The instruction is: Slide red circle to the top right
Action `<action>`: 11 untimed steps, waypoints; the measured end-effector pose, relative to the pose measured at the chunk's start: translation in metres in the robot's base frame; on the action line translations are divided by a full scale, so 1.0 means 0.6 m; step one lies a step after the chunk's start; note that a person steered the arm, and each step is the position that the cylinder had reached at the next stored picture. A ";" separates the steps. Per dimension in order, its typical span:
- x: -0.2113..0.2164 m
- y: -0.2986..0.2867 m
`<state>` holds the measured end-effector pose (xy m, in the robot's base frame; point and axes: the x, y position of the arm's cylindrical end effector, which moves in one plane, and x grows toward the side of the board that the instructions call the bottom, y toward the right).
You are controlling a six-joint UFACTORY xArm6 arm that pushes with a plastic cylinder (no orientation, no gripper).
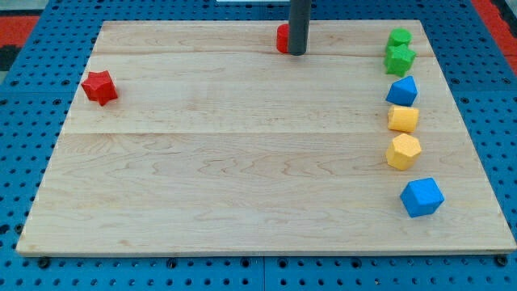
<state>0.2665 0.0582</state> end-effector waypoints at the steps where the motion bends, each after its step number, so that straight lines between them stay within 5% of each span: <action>1: -0.008 -0.066; 2: -0.038 -0.013; 4: -0.040 -0.147; 5: -0.084 -0.135; 7: -0.101 0.100; 9: -0.125 0.090; 11: -0.125 0.189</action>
